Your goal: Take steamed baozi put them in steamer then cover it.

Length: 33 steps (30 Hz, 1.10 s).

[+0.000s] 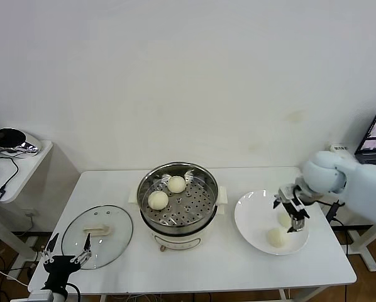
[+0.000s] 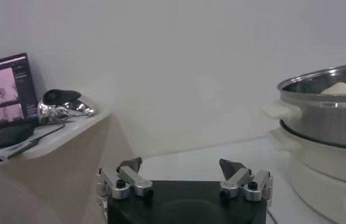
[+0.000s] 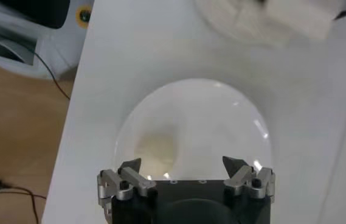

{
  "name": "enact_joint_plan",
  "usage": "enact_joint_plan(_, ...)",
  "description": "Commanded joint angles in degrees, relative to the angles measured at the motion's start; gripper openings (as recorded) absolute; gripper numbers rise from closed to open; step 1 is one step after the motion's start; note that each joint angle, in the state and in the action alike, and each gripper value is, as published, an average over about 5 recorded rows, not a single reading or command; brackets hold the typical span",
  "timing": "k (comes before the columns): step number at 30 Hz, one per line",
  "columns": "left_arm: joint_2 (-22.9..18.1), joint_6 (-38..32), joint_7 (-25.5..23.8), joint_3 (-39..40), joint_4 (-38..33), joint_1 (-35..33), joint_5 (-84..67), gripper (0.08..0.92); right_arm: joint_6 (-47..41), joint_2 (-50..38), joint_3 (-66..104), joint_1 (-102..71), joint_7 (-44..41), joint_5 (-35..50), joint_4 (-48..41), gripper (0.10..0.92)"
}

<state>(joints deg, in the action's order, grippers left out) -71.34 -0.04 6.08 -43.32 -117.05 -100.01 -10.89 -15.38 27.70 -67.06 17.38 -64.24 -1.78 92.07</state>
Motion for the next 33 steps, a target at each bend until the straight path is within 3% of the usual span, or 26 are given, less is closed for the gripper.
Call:
enact_joint_plan(1,-0.1,0.0,0.0,-0.1,0.1,0.0,0.0,0.823,1.2,-0.9,9.1,-14.2,1.3,-5.2,-4.5,0.823)
enact_joint_plan(23,-0.2,0.0,0.0,-0.6,0.4,0.3,-0.1,0.823,1.5,8.6,15.8,-21.8,4.6,-6.5,-14.0,0.818)
enact_joint_plan(33,-0.4,0.0,0.0,-0.7,0.1,0.3,-0.1,0.823,1.2,8.8,15.9,-20.9,3.5,-6.8,-14.3,0.689)
